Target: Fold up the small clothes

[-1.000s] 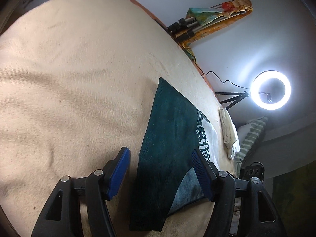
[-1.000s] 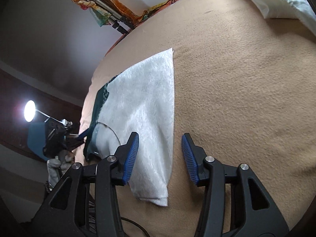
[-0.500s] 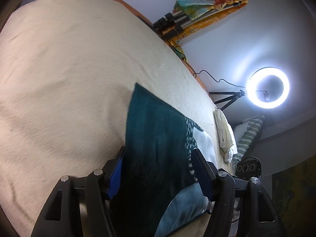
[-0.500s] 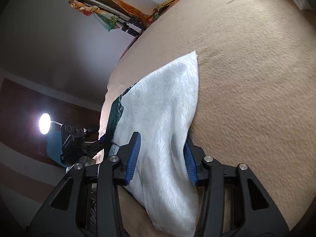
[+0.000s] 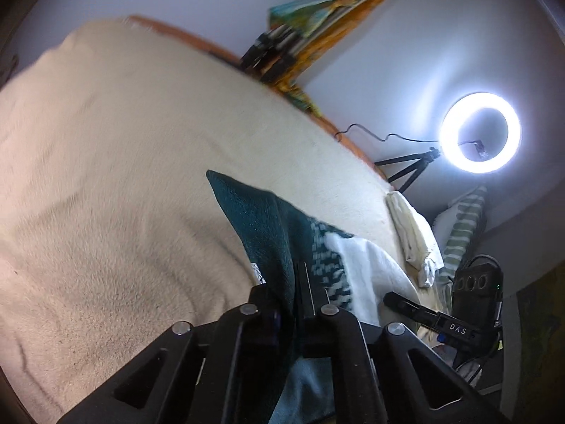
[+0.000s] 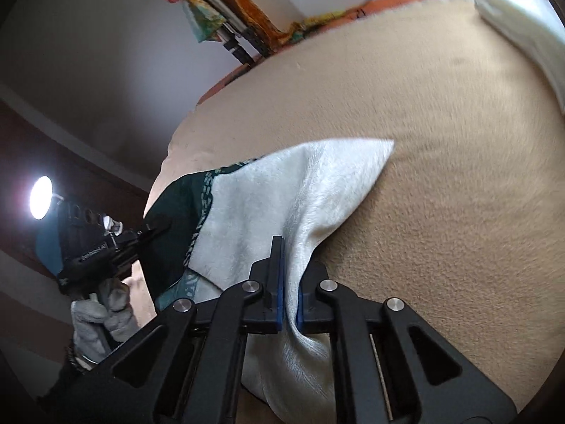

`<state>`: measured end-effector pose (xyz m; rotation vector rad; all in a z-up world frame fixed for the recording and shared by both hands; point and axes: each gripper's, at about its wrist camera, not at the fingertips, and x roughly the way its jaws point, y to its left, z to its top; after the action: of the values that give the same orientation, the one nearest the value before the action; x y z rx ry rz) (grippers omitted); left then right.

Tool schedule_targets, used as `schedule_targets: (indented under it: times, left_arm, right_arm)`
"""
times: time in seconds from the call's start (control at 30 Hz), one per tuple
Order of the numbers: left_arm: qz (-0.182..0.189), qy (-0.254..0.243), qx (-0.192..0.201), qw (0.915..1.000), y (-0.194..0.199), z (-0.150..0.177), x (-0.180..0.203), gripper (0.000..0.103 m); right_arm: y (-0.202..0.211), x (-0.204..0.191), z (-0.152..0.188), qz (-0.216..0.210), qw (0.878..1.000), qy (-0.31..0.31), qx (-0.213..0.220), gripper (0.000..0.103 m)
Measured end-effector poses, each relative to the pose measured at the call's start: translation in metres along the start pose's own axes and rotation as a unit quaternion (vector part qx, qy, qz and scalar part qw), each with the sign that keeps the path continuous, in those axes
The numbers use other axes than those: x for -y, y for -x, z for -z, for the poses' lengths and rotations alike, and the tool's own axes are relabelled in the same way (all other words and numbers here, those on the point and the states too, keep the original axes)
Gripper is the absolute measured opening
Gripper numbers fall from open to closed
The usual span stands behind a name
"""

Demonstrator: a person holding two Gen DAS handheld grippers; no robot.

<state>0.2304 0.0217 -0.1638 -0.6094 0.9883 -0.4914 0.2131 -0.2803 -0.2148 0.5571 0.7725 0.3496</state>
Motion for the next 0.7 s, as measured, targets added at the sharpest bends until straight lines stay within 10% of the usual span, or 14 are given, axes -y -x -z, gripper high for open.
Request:
schedule_targets:
  times: [0.7]
  left_arm:
    - [0.049,-0.05,0.012,0.9975,0.005,0.0,0.076,0.0]
  right_arm:
    - [0.076,-0.038,-0.018,0.041,0.995,0.09,0.033,0.005]
